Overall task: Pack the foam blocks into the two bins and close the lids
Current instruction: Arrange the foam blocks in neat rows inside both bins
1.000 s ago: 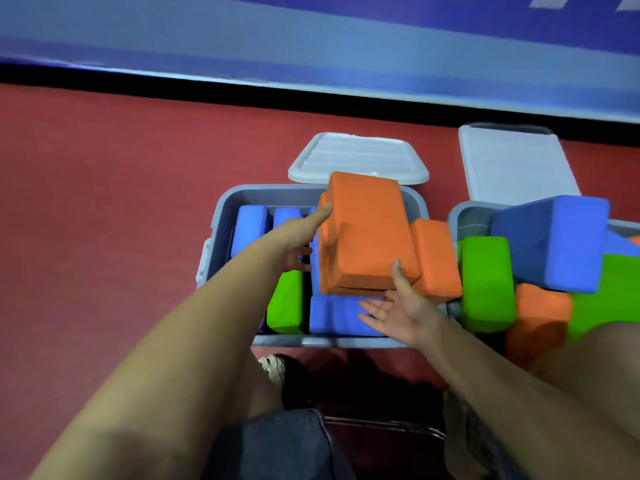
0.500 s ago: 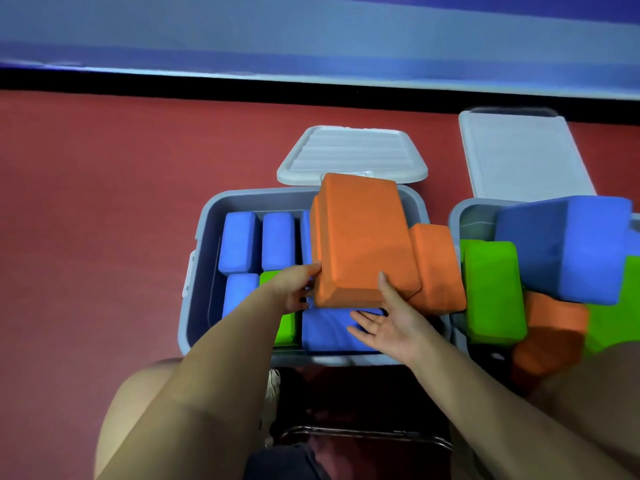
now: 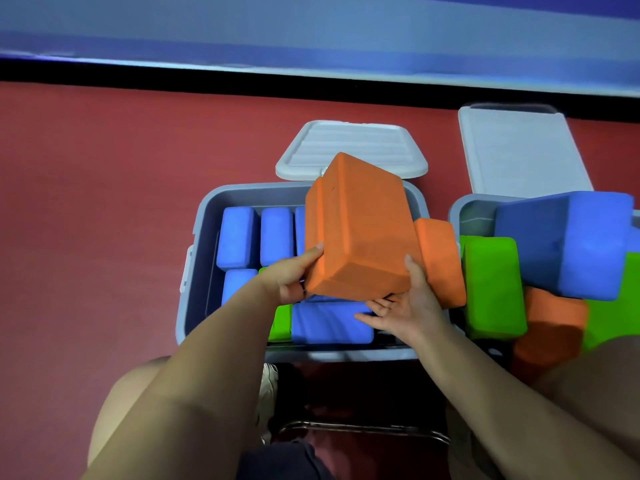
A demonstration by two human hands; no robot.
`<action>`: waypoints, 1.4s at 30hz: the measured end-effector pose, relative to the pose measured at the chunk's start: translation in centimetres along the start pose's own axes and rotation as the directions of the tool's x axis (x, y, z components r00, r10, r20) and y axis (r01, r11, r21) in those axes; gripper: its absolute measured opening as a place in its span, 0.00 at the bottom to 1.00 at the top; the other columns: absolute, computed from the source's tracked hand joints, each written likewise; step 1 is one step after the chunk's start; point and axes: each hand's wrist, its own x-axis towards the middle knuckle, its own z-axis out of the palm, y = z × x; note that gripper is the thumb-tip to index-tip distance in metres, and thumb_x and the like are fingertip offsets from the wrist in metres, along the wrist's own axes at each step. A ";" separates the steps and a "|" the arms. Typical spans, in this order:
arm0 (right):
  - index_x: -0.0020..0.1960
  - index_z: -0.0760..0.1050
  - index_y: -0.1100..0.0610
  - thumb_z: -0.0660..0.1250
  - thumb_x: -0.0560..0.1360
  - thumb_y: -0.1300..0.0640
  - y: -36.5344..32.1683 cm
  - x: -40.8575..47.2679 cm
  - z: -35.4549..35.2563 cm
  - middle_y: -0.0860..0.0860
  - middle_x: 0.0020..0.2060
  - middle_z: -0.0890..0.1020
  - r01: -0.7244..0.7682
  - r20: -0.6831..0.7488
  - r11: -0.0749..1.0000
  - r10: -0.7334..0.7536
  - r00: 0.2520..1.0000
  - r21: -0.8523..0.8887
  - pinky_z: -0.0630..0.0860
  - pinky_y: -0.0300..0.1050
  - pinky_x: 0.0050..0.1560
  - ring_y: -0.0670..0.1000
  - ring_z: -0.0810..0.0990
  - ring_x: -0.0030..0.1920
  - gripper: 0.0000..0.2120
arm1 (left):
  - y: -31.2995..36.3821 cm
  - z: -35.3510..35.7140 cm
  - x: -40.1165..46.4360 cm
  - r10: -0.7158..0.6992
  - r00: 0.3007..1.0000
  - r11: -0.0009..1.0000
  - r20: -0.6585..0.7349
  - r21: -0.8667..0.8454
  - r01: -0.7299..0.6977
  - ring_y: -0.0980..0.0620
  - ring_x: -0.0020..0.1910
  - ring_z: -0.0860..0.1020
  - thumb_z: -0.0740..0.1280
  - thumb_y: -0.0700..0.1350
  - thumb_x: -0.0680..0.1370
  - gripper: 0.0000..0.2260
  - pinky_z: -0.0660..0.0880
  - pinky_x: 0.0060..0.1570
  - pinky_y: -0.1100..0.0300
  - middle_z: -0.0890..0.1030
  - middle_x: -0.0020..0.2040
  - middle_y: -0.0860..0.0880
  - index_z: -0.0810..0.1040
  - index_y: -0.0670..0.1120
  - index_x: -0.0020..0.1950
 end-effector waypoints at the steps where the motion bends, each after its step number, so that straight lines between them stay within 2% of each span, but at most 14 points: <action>1: 0.74 0.56 0.59 0.71 0.67 0.39 -0.2 0.0 -0.1 0.62 0.72 0.62 -0.001 -0.005 1.000 0.001 1.000 0.010 0.63 0.72 0.62 0.61 0.62 0.73 0.46 | 0.0 0.0 -0.3 0.014 1.000 1.000 0.015 0.013 -0.014 0.49 0.49 0.81 0.68 0.56 0.73 0.27 0.80 0.38 0.58 0.80 0.59 0.46 0.74 0.43 0.67; 6: 0.69 0.64 0.59 0.72 0.70 0.50 0.1 0.0 -0.6 0.63 0.66 0.70 0.007 0.007 1.000 -0.007 1.000 0.016 0.75 0.65 0.46 0.61 0.71 0.66 0.33 | 0.5 -1.2 -1.9 0.122 0.992 0.991 -0.021 0.055 -0.121 0.50 0.47 0.80 0.68 0.49 0.77 0.17 0.81 0.38 0.53 0.80 0.53 0.46 0.72 0.42 0.61; 9: 0.63 0.68 0.60 0.71 0.72 0.56 0.6 -0.5 -0.1 0.64 0.62 0.72 0.004 0.029 1.000 -0.004 1.000 0.003 0.75 0.57 0.52 0.62 0.73 0.64 0.23 | 0.6 -2.5 -3.4 0.187 0.977 0.977 -0.104 0.127 -0.173 0.49 0.53 0.79 0.70 0.51 0.75 0.23 0.80 0.47 0.48 0.78 0.58 0.46 0.68 0.42 0.64; 12: 0.60 0.71 0.56 0.68 0.75 0.56 1.6 -0.6 1.4 0.64 0.62 0.70 -0.014 0.108 0.995 0.025 0.994 -0.102 0.74 0.59 0.54 0.62 0.72 0.65 0.15 | 0.8 -4.6 -5.5 0.279 0.939 0.954 -0.203 0.165 -0.248 0.49 0.54 0.79 0.71 0.52 0.74 0.25 0.79 0.49 0.47 0.77 0.60 0.46 0.67 0.43 0.65; 15: 0.69 0.66 0.47 0.63 0.78 0.58 4.2 0.2 3.5 0.56 0.67 0.69 0.044 0.163 0.944 0.011 0.987 -0.327 0.70 0.63 0.58 0.63 0.70 0.67 0.20 | 0.9 -7.6 -8.1 0.388 0.857 0.917 -0.340 0.237 -0.321 0.48 0.52 0.80 0.76 0.53 0.69 0.30 0.80 0.45 0.48 0.77 0.60 0.45 0.67 0.42 0.63; 19: 0.75 0.59 0.45 0.60 0.79 0.66 8.5 0.1 7.1 0.46 0.63 0.70 0.298 0.279 0.648 -0.136 0.951 -0.701 0.64 0.54 0.64 0.53 0.68 0.69 0.29 | -0.4 -10.8 -11.4 0.423 0.725 0.886 -0.544 0.415 -0.206 0.44 0.54 0.76 0.77 0.49 0.69 0.31 0.77 0.54 0.47 0.73 0.57 0.44 0.64 0.41 0.63; 21: 0.75 0.60 0.47 0.59 0.79 0.66 10.1 -0.2 9.0 0.46 0.63 0.70 0.330 0.350 0.629 -0.098 0.932 -0.703 0.64 0.48 0.61 0.49 0.69 0.67 0.28 | -1.6 -11.8 -11.9 0.383 0.701 0.876 -0.601 0.478 -0.068 0.41 0.59 0.74 0.77 0.50 0.69 0.33 0.74 0.57 0.48 0.72 0.61 0.41 0.63 0.38 0.64; 24: 0.74 0.61 0.45 0.61 0.79 0.55 12.4 0.3 10.3 0.46 0.67 0.72 0.347 0.386 0.608 -0.072 0.920 -0.714 0.65 0.52 0.68 0.48 0.71 0.64 0.24 | -2.2 -12.4 -11.7 0.304 0.728 0.860 -0.615 0.506 0.069 0.39 0.64 0.71 0.76 0.51 0.69 0.36 0.71 0.61 0.46 0.70 0.66 0.38 0.60 0.37 0.66; 28: 0.76 0.49 0.42 0.68 0.74 0.53 13.7 0.8 9.8 0.50 0.72 0.64 0.497 0.471 0.218 -0.161 0.867 -0.840 0.69 0.53 0.68 0.51 0.70 0.67 0.39 | -1.3 -12.3 -11.4 0.234 0.770 0.834 -0.594 0.529 0.155 0.38 0.66 0.69 0.75 0.52 0.71 0.38 0.70 0.60 0.45 0.67 0.68 0.38 0.57 0.38 0.68; 31: 0.77 0.41 0.41 0.67 0.75 0.51 14.2 1.0 9.9 0.53 0.72 0.62 0.507 0.502 -0.005 -0.160 0.850 -0.862 0.68 0.51 0.68 0.54 0.69 0.68 0.41 | -0.7 -12.1 -11.7 0.310 0.706 0.744 -0.637 0.625 0.238 0.36 0.67 0.67 0.72 0.53 0.72 0.37 0.67 0.63 0.44 0.63 0.70 0.39 0.56 0.41 0.72; 34: 0.77 0.41 0.42 0.66 0.75 0.49 14.2 1.5 10.1 0.54 0.72 0.61 0.504 0.506 -0.060 -0.155 0.848 -0.862 0.67 0.48 0.69 0.55 0.68 0.69 0.41 | 0.3 -11.2 -12.0 0.592 0.599 0.637 -0.539 0.768 0.063 0.37 0.66 0.69 0.66 0.50 0.76 0.28 0.69 0.62 0.45 0.63 0.70 0.41 0.61 0.43 0.73; 38: 0.77 0.48 0.43 0.68 0.74 0.48 12.1 1.1 9.3 0.46 0.71 0.65 0.532 0.526 0.075 -0.088 0.846 -0.843 0.66 0.48 0.70 0.47 0.67 0.69 0.39 | 2.9 -7.1 -11.6 0.910 0.381 0.256 -0.163 0.944 -0.209 0.40 0.61 0.73 0.64 0.41 0.76 0.16 0.70 0.58 0.52 0.74 0.63 0.40 0.74 0.39 0.64; 40: 0.77 0.50 0.47 0.66 0.76 0.51 10.1 0.4 8.9 0.47 0.68 0.68 0.533 0.524 0.067 -0.116 0.844 -0.843 0.68 0.47 0.68 0.48 0.69 0.68 0.35 | 3.8 -4.0 -10.8 0.903 0.426 0.210 -0.047 0.914 -0.346 0.45 0.58 0.76 0.63 0.39 0.77 0.14 0.68 0.55 0.60 0.76 0.60 0.42 0.76 0.39 0.62; 42: 0.77 0.53 0.50 0.65 0.77 0.54 7.6 0.3 8.2 0.52 0.68 0.70 0.511 0.493 0.037 -0.208 0.845 -0.859 0.70 0.45 0.63 0.51 0.72 0.66 0.33 | 4.2 -1.0 -9.6 0.846 0.533 0.267 0.005 0.861 -0.433 0.48 0.55 0.78 0.63 0.39 0.78 0.13 0.67 0.50 0.67 0.79 0.59 0.43 0.76 0.39 0.62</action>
